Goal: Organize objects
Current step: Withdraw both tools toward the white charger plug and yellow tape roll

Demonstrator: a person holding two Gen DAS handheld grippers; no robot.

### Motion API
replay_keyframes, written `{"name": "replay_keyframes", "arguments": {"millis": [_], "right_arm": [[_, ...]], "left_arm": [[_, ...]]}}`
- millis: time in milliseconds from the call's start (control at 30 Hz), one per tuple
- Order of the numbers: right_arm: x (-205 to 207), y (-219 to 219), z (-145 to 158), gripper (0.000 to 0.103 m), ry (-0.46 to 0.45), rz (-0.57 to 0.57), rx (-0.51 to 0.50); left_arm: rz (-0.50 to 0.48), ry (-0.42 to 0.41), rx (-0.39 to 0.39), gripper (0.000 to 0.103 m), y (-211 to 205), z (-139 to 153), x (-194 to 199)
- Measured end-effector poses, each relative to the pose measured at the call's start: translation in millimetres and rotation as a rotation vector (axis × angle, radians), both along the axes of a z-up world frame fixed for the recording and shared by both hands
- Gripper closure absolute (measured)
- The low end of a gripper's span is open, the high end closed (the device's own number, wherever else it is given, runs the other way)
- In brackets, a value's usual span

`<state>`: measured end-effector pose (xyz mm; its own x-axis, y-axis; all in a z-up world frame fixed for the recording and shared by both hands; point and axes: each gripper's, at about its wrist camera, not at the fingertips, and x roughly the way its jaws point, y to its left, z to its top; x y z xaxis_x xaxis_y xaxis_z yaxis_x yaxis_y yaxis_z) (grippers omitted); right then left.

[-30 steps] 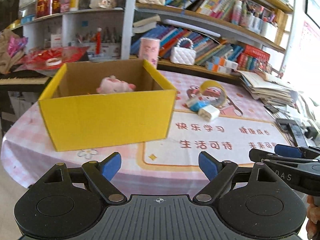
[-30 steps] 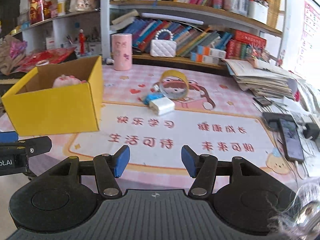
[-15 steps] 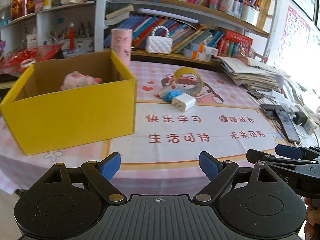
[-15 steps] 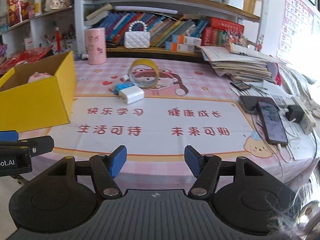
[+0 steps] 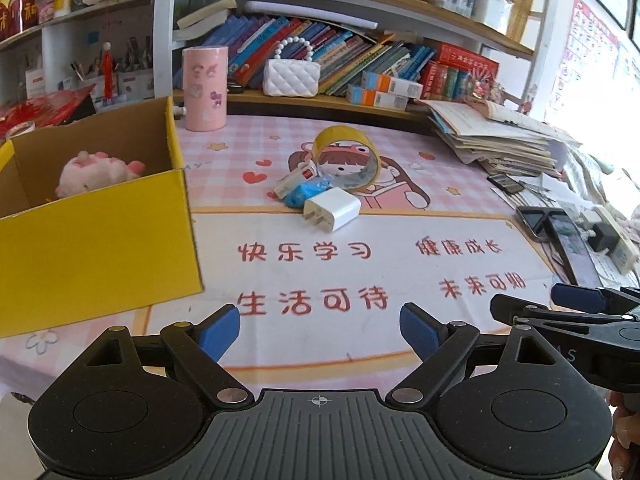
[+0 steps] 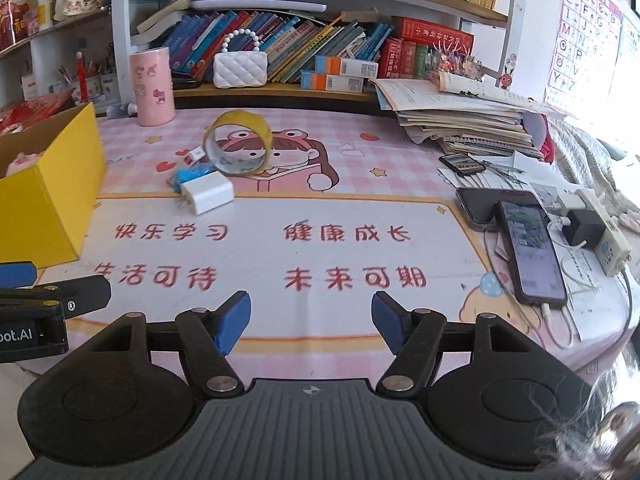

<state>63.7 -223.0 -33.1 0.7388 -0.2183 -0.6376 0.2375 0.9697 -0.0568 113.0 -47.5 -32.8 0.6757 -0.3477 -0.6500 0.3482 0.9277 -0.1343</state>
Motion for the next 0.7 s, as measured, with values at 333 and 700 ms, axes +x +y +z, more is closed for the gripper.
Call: {"name": "replay_keyframes", "arguments": {"millis": [333,700], "right_arm": [[50,-42,4,0.038,-0.024,0.03,0.02],[102,-82,6,0.037,-0.037,0.078,0.049]], "left_arm": [[0.086,0.009,0.002,0.013,-37,-4,49],[0.191,0.009,0.029,0.013,-85,-20,111]]}}
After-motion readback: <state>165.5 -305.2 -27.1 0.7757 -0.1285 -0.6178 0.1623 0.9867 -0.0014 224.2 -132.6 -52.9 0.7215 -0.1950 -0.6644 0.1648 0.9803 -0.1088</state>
